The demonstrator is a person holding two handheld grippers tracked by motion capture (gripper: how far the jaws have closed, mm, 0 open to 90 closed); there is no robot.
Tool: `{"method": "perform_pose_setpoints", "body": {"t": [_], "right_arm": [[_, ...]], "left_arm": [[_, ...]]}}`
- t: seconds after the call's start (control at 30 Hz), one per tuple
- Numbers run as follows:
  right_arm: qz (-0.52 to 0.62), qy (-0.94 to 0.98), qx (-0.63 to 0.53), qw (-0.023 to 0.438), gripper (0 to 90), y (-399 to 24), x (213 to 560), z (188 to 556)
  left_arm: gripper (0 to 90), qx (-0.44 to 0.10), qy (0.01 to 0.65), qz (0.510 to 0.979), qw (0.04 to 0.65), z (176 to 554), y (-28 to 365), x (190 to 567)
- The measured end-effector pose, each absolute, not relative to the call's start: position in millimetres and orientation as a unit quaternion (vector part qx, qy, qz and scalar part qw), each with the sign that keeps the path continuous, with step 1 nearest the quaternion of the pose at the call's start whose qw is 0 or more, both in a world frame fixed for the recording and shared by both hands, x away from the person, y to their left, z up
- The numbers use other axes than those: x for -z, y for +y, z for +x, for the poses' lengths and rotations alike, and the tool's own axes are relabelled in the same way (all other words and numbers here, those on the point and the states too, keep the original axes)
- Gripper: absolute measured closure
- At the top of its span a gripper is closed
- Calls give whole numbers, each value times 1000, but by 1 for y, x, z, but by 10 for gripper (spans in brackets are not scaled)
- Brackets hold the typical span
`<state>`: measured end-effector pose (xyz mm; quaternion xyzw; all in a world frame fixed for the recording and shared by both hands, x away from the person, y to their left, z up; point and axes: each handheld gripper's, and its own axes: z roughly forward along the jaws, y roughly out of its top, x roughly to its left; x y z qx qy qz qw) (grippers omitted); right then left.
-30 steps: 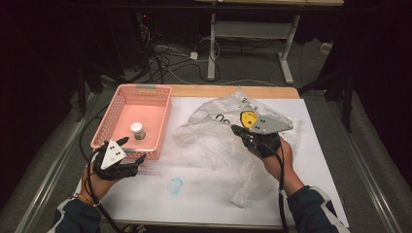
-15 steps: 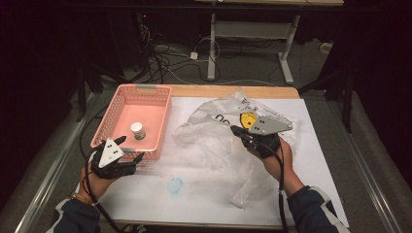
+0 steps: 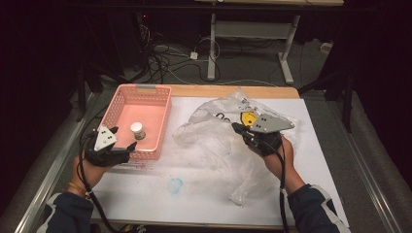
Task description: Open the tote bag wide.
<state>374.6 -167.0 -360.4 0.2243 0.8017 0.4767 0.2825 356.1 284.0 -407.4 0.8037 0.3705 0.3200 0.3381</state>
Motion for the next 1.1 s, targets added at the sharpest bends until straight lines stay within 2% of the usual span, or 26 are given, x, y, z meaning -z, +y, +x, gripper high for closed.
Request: {"method": "perform_pose_setpoints", "body": {"t": [0.17, 0.43, 0.53, 0.77, 0.83, 0.87, 0.93, 0.97, 1.1], "right_arm": [[219, 804, -473, 285, 900, -163, 357, 378], [219, 804, -476, 279, 900, -163, 355, 386], [225, 801, -481, 277, 900, -166, 353, 387], [223, 803, -480, 274, 900, -167, 353, 386], [223, 803, -481, 273, 900, -167, 353, 387], [223, 803, -482, 271, 900, -168, 353, 387], [222, 803, -482, 271, 900, -168, 354, 388], [224, 803, -482, 269, 900, -169, 354, 388], [223, 803, -482, 270, 900, -169, 354, 388]], "left_arm": [[187, -306, 392, 819, 285, 383, 286, 401], [184, -234, 394, 852, 253, 431, 278, 394], [189, -223, 394, 864, 220, 451, 271, 398], [294, -156, 408, 886, 158, 486, 269, 422], [331, -149, 409, 886, 162, 491, 269, 423], [386, -140, 408, 887, 162, 493, 269, 425], [402, -135, 404, 892, 150, 496, 267, 429], [441, -129, 405, 892, 152, 497, 268, 430], [473, -126, 409, 888, 167, 500, 271, 433]]}}
